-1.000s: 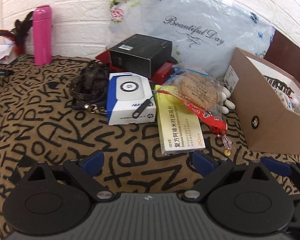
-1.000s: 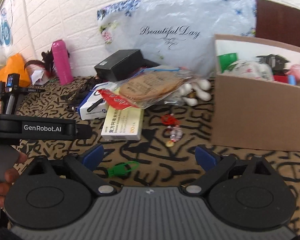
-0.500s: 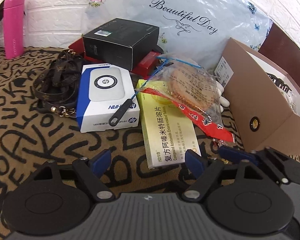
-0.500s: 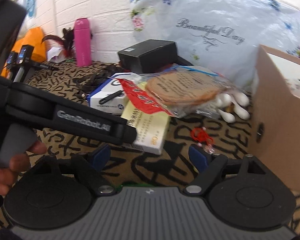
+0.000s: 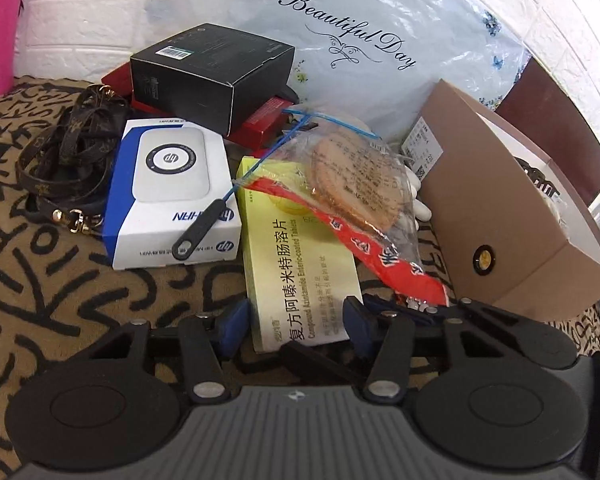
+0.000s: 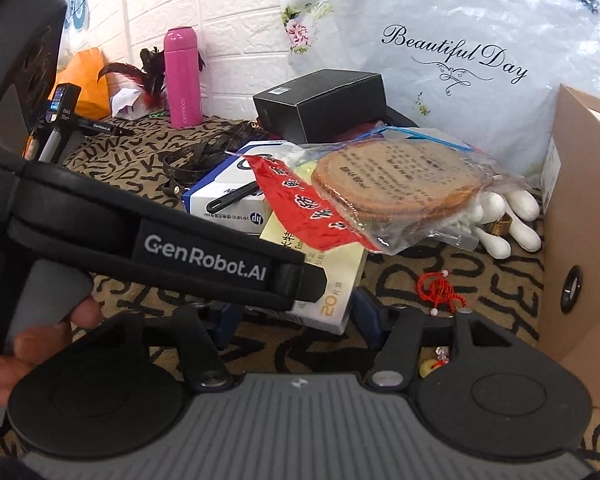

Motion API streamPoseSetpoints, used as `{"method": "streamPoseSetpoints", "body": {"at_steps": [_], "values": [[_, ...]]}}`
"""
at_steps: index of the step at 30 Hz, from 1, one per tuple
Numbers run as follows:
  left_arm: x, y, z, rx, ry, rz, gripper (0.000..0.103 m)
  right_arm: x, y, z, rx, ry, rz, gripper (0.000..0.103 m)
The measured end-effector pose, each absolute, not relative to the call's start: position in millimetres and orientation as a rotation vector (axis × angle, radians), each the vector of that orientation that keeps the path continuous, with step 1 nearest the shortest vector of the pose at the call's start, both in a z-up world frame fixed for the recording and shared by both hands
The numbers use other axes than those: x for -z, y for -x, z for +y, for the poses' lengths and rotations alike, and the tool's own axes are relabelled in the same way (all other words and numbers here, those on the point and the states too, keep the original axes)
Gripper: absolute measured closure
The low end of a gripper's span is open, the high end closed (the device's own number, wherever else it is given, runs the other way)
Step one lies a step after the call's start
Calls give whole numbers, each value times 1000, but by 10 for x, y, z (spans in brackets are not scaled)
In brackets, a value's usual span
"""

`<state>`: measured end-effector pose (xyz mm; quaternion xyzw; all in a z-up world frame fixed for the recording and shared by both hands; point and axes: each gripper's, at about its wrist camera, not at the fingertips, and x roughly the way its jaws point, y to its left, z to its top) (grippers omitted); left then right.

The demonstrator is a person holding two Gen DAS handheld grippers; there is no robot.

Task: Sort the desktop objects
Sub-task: 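Grasp the yellow-white medicine box with the left tool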

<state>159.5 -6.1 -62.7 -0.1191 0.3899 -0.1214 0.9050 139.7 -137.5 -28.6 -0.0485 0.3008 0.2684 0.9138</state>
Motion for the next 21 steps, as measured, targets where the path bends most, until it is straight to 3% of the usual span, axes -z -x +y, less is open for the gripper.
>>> {"method": "streamPoseSetpoints", "body": {"at_steps": [4, 21], "values": [[606, -1524, -96, 239, 235, 806, 49, 259, -1376, -1433, -554, 81, 632, 55], [386, -603, -296, 308, 203, 784, 51, 38, -531, -1730, -582, 45, 665, 55]]}}
